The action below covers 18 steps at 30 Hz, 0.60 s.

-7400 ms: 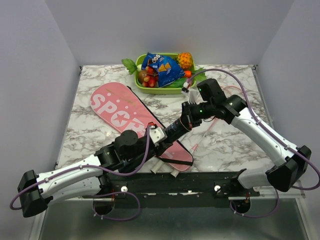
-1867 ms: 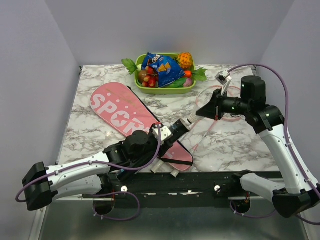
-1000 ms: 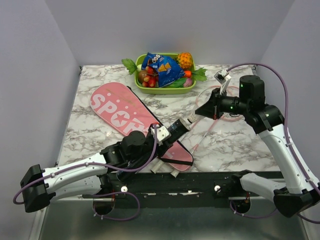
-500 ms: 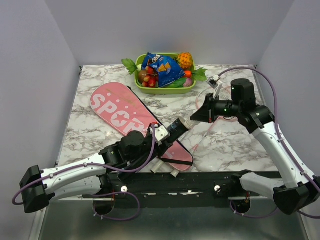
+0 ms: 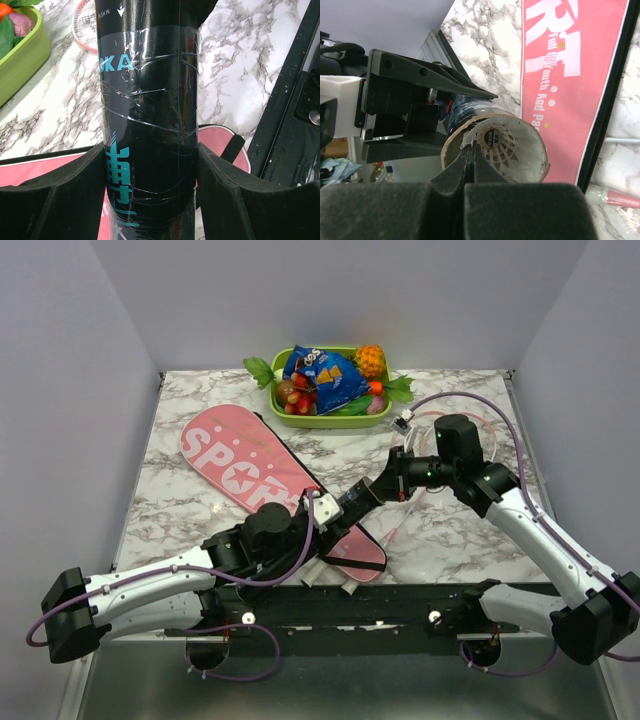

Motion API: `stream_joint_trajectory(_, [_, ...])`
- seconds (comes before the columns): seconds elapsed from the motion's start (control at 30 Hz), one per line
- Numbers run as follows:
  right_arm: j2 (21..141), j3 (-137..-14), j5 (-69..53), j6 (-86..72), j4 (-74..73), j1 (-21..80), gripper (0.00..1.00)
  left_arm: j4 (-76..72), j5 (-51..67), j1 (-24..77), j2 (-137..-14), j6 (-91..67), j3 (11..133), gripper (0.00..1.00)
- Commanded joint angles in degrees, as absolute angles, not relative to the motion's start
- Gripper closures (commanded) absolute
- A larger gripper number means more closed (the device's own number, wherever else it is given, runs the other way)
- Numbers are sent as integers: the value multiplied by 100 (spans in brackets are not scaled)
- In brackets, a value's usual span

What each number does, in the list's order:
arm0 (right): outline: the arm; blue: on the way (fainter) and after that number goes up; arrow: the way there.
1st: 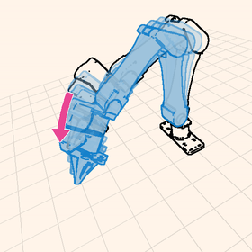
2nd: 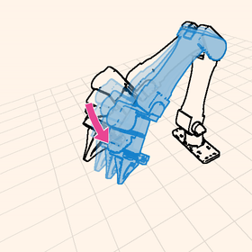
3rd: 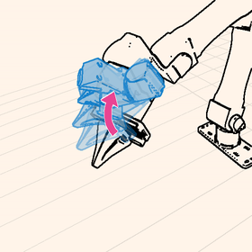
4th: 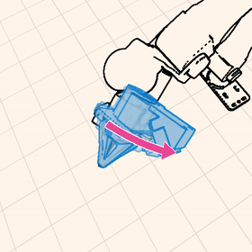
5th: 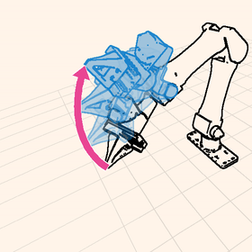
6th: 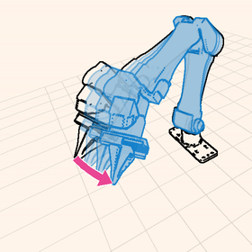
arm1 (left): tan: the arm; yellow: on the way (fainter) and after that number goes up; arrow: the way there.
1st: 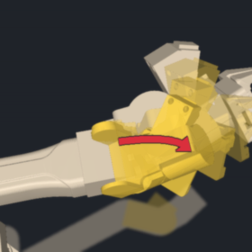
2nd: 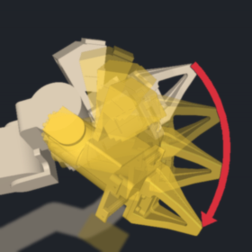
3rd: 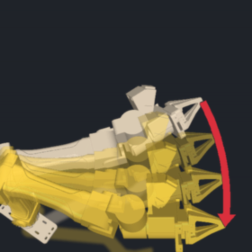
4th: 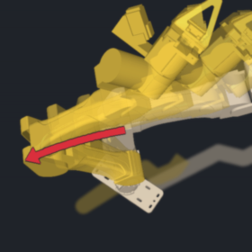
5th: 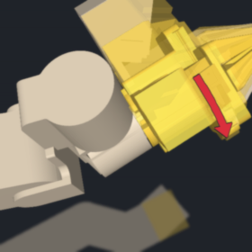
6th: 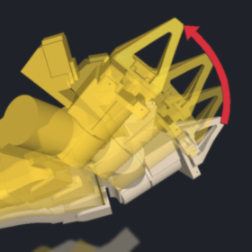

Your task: Pack up the badminton gear

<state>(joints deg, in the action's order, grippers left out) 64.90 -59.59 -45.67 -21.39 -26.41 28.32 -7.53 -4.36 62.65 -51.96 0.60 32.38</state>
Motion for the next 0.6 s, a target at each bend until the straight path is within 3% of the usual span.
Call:
stream_joint_trajectory(0.0, [6548, -5538, -4939, -2663, -2066, 3032, 99, -1327, -431, 6267, -5089, 62, 3515, 100])
stream_joint_trajectory(0.57, [7058, -5290, -5424, -2902, -1844, 3322, 96, -1266, -589, 6284, -4614, 18, 3481, 100])
